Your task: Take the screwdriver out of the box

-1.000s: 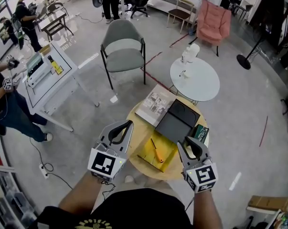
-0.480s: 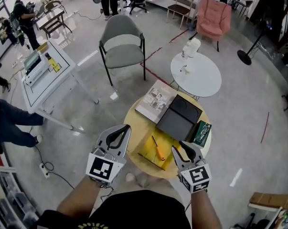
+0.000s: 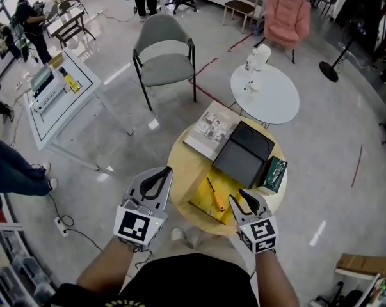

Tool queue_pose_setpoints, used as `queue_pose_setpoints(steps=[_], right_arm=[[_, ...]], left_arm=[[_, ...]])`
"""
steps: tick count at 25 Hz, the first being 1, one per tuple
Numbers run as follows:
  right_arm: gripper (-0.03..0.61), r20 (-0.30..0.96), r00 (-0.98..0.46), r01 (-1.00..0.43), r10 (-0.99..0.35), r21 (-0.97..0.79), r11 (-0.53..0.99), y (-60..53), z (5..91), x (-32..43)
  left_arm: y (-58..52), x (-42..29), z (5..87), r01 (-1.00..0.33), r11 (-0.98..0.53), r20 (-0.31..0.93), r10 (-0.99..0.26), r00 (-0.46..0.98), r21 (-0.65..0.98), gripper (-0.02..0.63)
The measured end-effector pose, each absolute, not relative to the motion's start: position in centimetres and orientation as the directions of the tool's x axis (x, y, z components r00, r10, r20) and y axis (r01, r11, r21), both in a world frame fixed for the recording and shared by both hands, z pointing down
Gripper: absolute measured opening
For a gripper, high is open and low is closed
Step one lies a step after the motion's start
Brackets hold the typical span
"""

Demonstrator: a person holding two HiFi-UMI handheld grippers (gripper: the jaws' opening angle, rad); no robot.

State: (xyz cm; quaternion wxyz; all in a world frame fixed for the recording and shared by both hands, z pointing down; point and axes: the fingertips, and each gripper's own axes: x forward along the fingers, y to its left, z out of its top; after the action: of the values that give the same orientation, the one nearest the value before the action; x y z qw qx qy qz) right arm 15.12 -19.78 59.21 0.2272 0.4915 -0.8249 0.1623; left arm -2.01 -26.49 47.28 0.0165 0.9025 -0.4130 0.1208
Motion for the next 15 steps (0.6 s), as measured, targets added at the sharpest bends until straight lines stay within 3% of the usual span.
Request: queue_pose_setpoints(steps=[15], right_arm=[[0.147, 0.64, -0.437, -0.866, -0.632, -0.109, 0.488, -18.5, 68.3, 13.6]], left_arm=[[-25.1, -2.7, 47.6, -0.746, -0.663, 0.244, -0.735, 0.633, -0.061, 0.012]])
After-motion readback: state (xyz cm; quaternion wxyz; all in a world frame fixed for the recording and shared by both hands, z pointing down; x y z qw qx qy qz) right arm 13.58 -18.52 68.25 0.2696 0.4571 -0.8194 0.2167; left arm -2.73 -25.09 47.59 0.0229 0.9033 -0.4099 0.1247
